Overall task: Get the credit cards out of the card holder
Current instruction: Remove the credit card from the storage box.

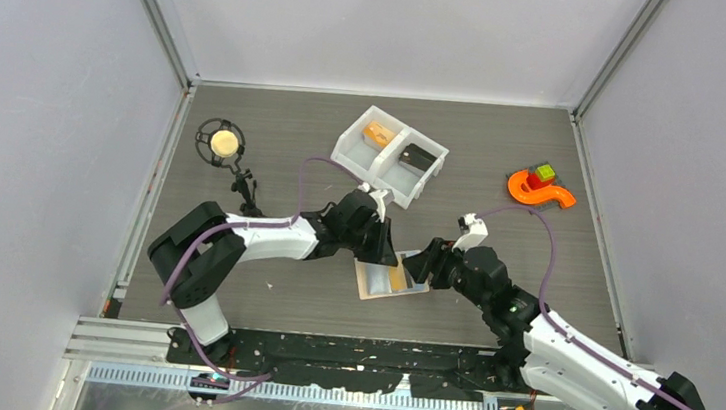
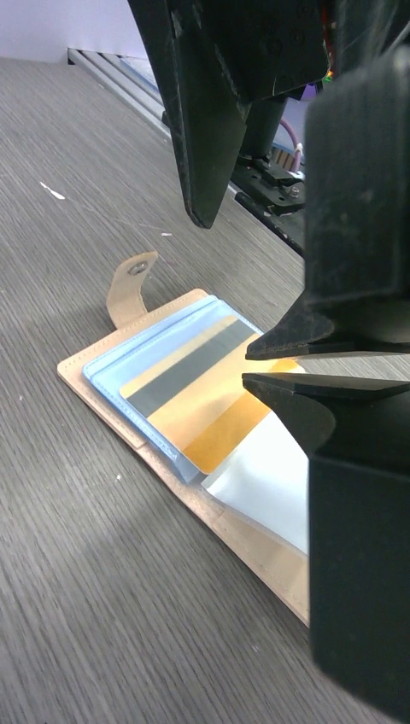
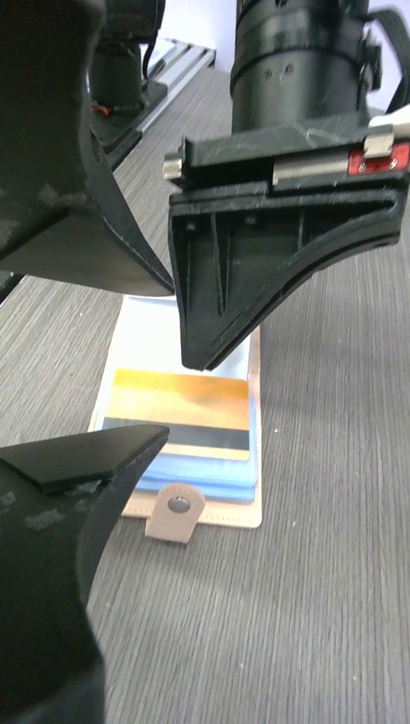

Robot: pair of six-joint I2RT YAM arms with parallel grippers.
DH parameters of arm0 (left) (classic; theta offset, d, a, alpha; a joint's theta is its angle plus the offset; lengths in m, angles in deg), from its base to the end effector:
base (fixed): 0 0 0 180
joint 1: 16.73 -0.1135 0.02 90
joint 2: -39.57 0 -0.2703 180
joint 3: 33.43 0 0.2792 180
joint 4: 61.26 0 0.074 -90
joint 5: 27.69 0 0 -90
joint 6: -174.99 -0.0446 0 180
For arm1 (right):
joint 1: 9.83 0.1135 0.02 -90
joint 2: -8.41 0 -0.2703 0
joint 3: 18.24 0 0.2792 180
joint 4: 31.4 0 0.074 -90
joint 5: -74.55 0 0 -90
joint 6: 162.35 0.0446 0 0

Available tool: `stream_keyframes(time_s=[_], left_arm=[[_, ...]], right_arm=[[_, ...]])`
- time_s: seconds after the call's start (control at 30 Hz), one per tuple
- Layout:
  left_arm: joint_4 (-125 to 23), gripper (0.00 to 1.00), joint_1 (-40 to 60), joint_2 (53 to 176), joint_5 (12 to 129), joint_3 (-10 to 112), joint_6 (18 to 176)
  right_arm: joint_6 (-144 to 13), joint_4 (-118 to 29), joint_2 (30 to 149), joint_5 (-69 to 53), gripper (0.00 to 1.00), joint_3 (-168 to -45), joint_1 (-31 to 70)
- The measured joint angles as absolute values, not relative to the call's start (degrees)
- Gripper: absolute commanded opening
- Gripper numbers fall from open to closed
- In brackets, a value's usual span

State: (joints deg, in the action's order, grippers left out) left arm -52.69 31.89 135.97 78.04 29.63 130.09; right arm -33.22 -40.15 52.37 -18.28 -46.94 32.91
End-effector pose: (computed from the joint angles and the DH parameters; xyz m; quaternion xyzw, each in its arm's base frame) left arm 0.2358 -0.2859 0.1506 0.0835 0.9025 -0.3800 0.1848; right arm 0.1506 0.1362 0.1794 -0.0130 0.8385 0.3410 0.4248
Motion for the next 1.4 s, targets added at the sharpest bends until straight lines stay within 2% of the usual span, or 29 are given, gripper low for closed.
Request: stream_keyframes(time_s=[0.2,0.57,0.97,1.4], left_arm=[[-53.43,0.22,31.17,132.74,76.84,26.46,130.39],[-56.36,0.38,30.71,129.74,75.33,20.19,131.36],[-62.7,0.41,30.71,129.85,75.46,18.47,132.65],[-70.46,0.42,30.87,133.81,76.49,15.78,135.66]], right_arm=[[-35.95,-42.9,53.29,-18.41,0.46,-47.16,32.8],[-39.64,-42.66,63.02,-17.17,0.4,-50.55,30.26],[-40.73,-38.38,73.16,-13.12,0.35,-50.81,27.9],[-39.23,-32.87,77.44,-10.28,0.32,-50.11,27.55]])
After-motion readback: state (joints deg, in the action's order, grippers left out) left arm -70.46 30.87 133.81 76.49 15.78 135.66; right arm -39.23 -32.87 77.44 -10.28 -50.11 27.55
